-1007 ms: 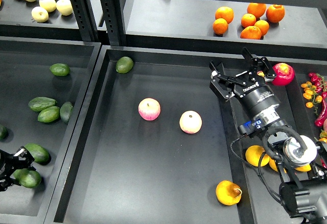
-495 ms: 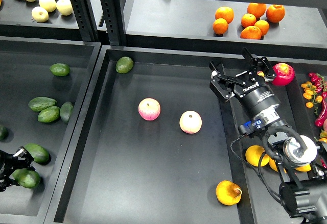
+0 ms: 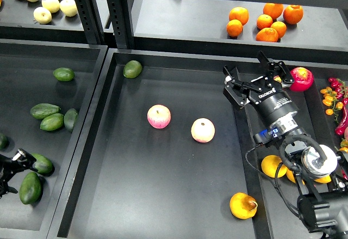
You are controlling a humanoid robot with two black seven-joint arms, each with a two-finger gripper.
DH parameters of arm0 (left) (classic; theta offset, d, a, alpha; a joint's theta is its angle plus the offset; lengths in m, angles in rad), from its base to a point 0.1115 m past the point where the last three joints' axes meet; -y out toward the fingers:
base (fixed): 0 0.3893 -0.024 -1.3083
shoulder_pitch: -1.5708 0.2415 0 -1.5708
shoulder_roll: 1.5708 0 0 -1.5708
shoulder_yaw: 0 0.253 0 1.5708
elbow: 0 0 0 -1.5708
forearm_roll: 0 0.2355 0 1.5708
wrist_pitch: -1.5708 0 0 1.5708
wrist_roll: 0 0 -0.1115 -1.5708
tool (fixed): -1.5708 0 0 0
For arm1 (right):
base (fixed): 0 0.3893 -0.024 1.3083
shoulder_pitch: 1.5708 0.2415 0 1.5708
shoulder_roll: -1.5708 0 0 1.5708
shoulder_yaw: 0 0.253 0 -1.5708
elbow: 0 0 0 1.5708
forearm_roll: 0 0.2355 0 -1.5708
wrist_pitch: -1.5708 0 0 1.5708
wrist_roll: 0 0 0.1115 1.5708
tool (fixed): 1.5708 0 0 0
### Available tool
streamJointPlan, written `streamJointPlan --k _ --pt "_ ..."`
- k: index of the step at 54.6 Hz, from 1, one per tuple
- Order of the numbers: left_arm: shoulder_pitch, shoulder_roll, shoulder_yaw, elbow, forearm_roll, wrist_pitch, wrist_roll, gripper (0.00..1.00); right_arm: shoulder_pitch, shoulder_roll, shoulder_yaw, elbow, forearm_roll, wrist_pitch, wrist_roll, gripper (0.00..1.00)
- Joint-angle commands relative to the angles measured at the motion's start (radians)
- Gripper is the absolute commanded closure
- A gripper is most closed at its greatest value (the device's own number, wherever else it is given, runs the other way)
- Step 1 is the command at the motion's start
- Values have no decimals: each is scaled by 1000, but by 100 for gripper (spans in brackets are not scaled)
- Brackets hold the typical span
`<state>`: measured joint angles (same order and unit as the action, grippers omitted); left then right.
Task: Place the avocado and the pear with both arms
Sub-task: 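Lower the avocado among the others and open the left gripper, then withdraw the left gripper and move the right gripper toward the pears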
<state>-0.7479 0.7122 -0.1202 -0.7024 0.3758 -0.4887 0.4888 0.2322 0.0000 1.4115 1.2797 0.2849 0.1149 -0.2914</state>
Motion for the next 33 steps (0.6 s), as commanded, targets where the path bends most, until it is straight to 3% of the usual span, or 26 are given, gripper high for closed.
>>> streamJointPlan --k 1,9,33 --pt "-4 39 -78 -6 -1 0 0 9 4 0 0 -5 -9 -1 0 0" --pt "-4 85 -168 -6 -5 0 0 2 4 0 -5 -6 -13 -1 0 0" --pt "-27 73 -472 -11 -193 0 0 1 1 0 -16 -6 -13 -1 -2 0"
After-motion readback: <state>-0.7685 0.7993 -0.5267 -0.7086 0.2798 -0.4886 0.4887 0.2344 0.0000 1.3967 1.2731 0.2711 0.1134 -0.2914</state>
